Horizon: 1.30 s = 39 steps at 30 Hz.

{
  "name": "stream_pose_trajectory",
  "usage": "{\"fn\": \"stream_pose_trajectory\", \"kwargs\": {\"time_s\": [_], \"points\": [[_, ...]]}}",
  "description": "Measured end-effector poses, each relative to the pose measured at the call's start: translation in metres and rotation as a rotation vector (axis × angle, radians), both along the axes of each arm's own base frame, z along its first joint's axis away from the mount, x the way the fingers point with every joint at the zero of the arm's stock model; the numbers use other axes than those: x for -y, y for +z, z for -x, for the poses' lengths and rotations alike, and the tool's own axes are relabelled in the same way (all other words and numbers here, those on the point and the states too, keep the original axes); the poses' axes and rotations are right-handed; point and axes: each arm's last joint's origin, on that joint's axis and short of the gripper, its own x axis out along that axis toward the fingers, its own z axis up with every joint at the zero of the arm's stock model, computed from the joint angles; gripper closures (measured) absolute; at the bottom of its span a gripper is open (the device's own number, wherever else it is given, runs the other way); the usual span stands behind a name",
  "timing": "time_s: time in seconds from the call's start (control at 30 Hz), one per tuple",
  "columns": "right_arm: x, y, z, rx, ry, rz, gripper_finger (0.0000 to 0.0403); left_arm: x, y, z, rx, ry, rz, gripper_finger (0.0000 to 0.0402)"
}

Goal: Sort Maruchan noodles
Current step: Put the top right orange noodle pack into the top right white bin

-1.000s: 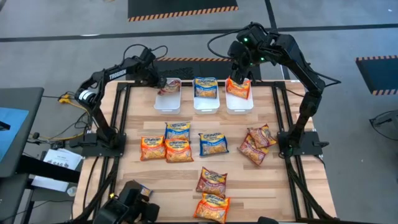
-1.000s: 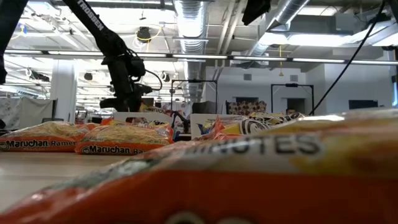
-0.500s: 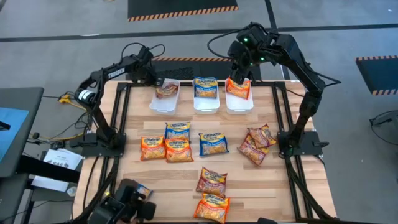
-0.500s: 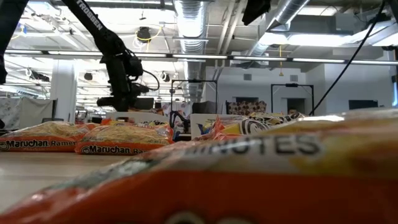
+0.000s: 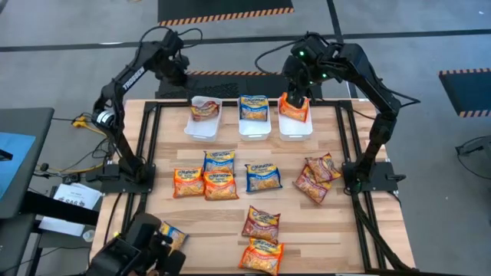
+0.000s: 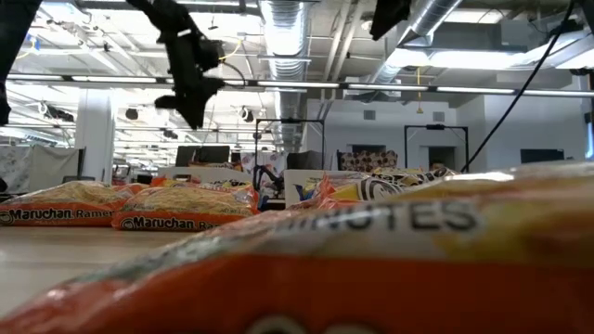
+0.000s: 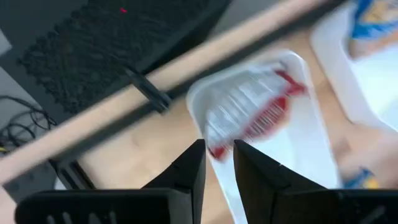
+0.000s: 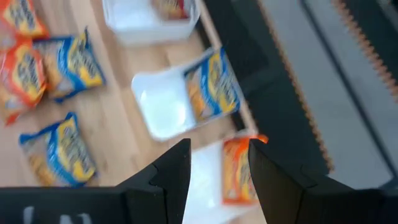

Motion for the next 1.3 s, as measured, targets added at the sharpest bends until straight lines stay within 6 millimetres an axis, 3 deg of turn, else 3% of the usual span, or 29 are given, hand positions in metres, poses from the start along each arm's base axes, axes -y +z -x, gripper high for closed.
{"fn": "stream_pose_trajectory", "kwargs": {"time_s": [0.2,0.37,0.5,0.73,0.97,1.3], "points": [[-0.012,-0.006,-0.004,-0.018,0.025,-0.096,0.0218,0.034,0.019,-0.013,-0.008,-0.111,0.115,0.0334],[-0.016,-0.01,-0.008,0.028,0.126,-0.221,0.0218,0.075,0.024,-0.024,-0.008,-0.199,0.156,0.0334],[-0.015,-0.028,-0.011,-0.017,0.144,-0.305,0.0218,0.112,0.023,-0.022,0.028,-0.204,0.148,0.0334],[-0.024,-0.076,-0.01,-0.135,0.173,-0.546,0.0218,0.169,0.004,-0.011,0.21,-0.185,0.09,0.0334],[-0.049,-0.113,-0.024,-0.178,0.131,-0.66,0.0218,0.204,-0.01,0.004,0.378,-0.184,0.069,0.0334],[-0.108,-0.126,-0.056,-0.113,0.12,-0.713,0.0218,0.242,-0.045,0.015,0.437,-0.269,0.191,0.0334]]}}
